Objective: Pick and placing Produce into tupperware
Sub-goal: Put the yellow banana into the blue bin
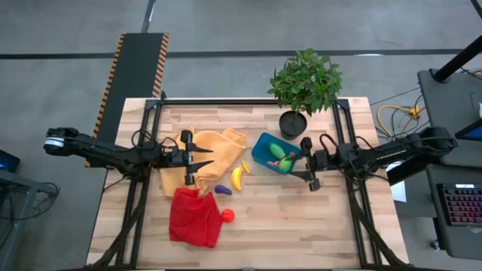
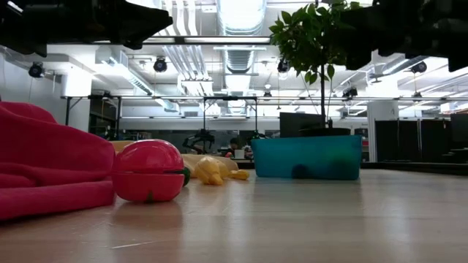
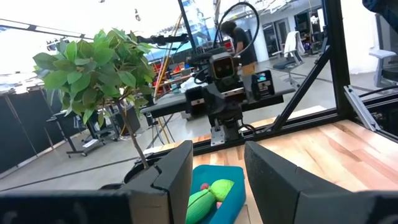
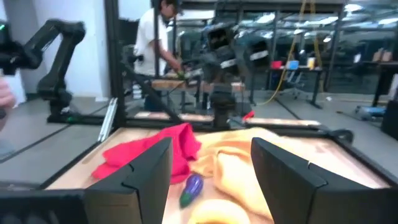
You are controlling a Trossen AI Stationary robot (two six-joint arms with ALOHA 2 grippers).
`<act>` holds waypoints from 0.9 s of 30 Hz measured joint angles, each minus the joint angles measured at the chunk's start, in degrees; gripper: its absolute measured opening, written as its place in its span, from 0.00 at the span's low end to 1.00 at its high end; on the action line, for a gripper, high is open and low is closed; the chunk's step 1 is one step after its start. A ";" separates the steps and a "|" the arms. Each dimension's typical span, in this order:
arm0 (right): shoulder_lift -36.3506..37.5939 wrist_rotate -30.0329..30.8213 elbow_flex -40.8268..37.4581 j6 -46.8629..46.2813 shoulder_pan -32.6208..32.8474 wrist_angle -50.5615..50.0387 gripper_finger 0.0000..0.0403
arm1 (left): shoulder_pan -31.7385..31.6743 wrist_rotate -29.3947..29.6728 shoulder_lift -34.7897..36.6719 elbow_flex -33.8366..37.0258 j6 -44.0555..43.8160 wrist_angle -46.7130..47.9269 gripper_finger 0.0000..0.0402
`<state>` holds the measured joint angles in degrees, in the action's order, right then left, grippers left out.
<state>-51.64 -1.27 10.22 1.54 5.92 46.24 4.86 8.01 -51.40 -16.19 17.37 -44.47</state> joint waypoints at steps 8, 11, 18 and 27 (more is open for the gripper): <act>0.59 -0.08 1.04 0.00 -0.34 -0.33 0.52 | 0.00 1.39 -0.66 0.28 -0.55 0.44 0.33; 0.59 -0.07 1.60 0.00 -0.34 -1.10 0.52 | -0.02 1.42 -1.08 0.33 -0.48 -2.65 0.33; 0.59 -0.07 1.73 0.00 -0.34 -1.47 0.52 | -0.04 2.41 -1.81 0.21 -0.49 -5.14 0.33; 0.55 -0.14 1.64 0.00 -0.34 -2.36 0.52 | -0.04 2.38 -5.57 -3.12 -0.08 1.67 0.35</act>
<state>-51.09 -1.41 11.86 1.54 5.58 43.88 4.82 10.39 -56.96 -19.31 17.28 -42.80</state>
